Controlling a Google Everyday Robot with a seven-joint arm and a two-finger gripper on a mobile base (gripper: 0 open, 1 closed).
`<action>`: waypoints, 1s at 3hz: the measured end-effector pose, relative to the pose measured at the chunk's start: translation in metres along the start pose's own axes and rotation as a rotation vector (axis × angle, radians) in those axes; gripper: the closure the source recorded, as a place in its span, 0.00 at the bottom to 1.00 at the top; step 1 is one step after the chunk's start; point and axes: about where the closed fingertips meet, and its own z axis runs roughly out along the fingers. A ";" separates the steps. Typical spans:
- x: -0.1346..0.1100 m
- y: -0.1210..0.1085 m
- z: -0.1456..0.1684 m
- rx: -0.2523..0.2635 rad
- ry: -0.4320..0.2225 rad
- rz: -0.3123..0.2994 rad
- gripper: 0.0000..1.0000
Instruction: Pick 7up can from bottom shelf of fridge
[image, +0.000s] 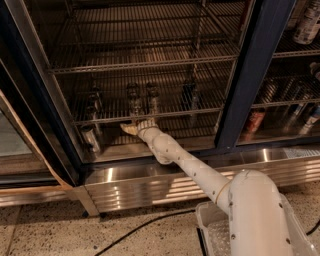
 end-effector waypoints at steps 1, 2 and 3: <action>0.003 0.000 0.004 -0.004 0.004 0.006 0.12; 0.006 0.001 0.008 -0.008 0.009 0.011 0.20; 0.007 0.000 0.010 -0.011 0.008 0.014 0.39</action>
Offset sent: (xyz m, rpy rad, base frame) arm 0.0106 0.0023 -0.0114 0.0081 0.0244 0.0063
